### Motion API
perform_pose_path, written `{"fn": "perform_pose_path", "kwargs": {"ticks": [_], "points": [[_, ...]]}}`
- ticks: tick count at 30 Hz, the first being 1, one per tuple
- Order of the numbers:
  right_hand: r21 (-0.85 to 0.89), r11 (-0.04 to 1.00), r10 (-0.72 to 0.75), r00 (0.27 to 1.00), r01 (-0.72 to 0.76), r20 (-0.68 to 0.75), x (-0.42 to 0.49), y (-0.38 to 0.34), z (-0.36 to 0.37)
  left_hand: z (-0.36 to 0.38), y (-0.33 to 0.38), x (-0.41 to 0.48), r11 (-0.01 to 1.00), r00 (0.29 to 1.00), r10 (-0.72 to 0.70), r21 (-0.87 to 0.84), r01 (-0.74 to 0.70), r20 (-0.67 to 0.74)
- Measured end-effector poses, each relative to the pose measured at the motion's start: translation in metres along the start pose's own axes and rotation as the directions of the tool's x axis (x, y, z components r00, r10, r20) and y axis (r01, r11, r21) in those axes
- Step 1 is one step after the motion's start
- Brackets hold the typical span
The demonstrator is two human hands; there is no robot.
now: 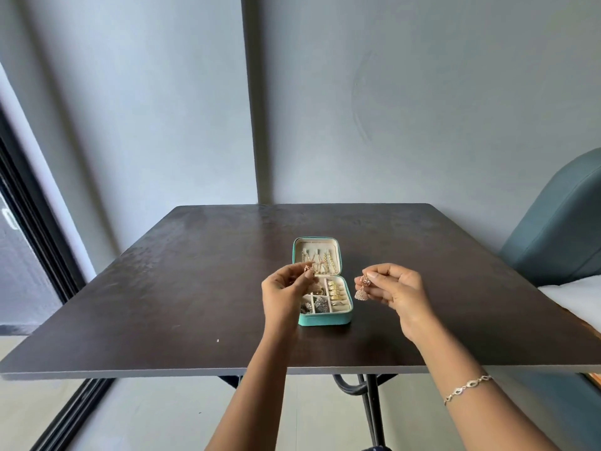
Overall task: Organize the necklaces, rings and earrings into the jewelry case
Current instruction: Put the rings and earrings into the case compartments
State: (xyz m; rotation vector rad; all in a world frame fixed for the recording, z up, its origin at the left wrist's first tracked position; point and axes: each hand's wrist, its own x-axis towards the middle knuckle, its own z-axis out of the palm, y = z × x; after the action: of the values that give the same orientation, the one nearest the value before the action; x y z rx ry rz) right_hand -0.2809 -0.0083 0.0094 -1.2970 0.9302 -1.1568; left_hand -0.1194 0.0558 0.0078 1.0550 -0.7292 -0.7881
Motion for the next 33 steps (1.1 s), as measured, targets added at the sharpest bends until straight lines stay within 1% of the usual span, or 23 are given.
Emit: {"fn": "perform_pose_path", "kwargs": {"ticks": [4,8,11,18,25,30,33], "points": [[-0.057,0.998,0.001,1.000,0.001,0.023,0.001,-0.001,0.019,-0.022,-0.008,0.007,0.998,0.996,0.018,0.056,-0.013,-0.091],[-0.069,0.998,-0.001,0.999,0.004,0.052,0.003,-0.005,0.040,-0.036,-0.020,0.008,0.998,0.988,-0.025,0.047,0.032,-0.155],[-0.099,0.995,-0.010,0.997,0.017,0.075,0.006,-0.003,0.052,-0.046,-0.031,0.008,0.998,0.983,-0.029,0.054,0.040,-0.180],[-0.233,0.969,-0.043,0.984,0.083,0.170,0.007,0.010,0.079,-0.053,-0.034,0.008,0.998,0.991,-0.044,0.049,0.051,-0.128],[-0.378,0.916,-0.096,0.989,0.133,0.115,0.013,0.017,0.078,-0.054,-0.034,0.006,0.997,0.995,-0.032,0.070,0.039,-0.096],[-0.498,0.856,-0.079,0.988,0.134,0.132,0.015,0.018,0.079,-0.053,-0.034,0.005,0.993,0.997,-0.013,0.113,0.021,-0.071],[-0.514,0.845,-0.095,0.987,0.150,0.132,0.017,0.017,0.082,-0.052,-0.033,0.004,0.992,0.998,-0.009,0.121,0.017,-0.066]]}}
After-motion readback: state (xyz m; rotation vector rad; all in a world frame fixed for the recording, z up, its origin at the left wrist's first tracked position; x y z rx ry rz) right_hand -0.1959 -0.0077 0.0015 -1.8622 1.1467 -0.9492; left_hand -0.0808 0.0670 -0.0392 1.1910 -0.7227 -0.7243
